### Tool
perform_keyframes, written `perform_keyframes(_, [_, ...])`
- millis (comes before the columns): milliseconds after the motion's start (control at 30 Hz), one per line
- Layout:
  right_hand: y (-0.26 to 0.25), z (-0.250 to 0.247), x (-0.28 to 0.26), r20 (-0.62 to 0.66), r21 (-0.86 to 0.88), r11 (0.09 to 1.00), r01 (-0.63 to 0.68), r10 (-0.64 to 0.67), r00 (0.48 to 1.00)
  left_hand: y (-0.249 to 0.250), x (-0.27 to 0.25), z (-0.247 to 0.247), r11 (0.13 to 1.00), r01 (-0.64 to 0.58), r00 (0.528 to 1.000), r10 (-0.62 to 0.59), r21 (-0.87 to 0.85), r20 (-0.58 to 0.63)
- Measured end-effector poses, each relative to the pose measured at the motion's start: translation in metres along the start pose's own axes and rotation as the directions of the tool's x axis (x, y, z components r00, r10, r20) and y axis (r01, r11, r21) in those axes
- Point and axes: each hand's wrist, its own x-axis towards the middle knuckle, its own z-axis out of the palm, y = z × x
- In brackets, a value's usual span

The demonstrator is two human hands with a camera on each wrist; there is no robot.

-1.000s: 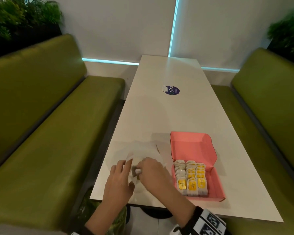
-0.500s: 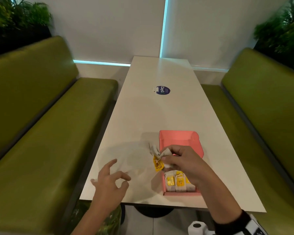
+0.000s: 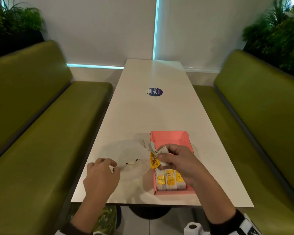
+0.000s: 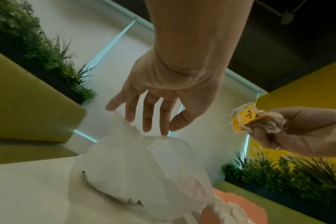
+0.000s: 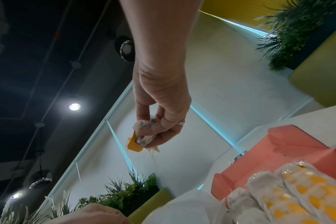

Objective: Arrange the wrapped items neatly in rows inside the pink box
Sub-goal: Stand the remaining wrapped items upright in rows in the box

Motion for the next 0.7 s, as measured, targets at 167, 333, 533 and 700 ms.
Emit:
perform_keyframes(167, [0.001,-0.001,0.000,0.029,0.026,1.000,-0.008,0.007,1.000,0.017,0.000,0.008,0.927,-0.314,0.936,0.266,-0.207,-0.228])
perform_keyframes(333, [0.008,0.013,0.002,0.031,-0.034,0.999,0.024,-0.023,0.999,0.064,-0.014,0.008,0.335,0.261,0.822,0.414,-0.905,0.390])
perform_keyframes(533, [0.014,0.007,0.003,-0.103,-0.144,0.989,0.040,-0.056,0.993,0.081,-0.013,0.021,0.191,0.418,0.844,0.280,-0.888,0.458])
perform_keyframes(700, [0.019,0.001,0.006,-0.244,-0.178,0.982,0.064,-0.108,0.964,0.087,-0.013,0.026,0.131,0.466,0.812,0.330,-0.875,0.482])
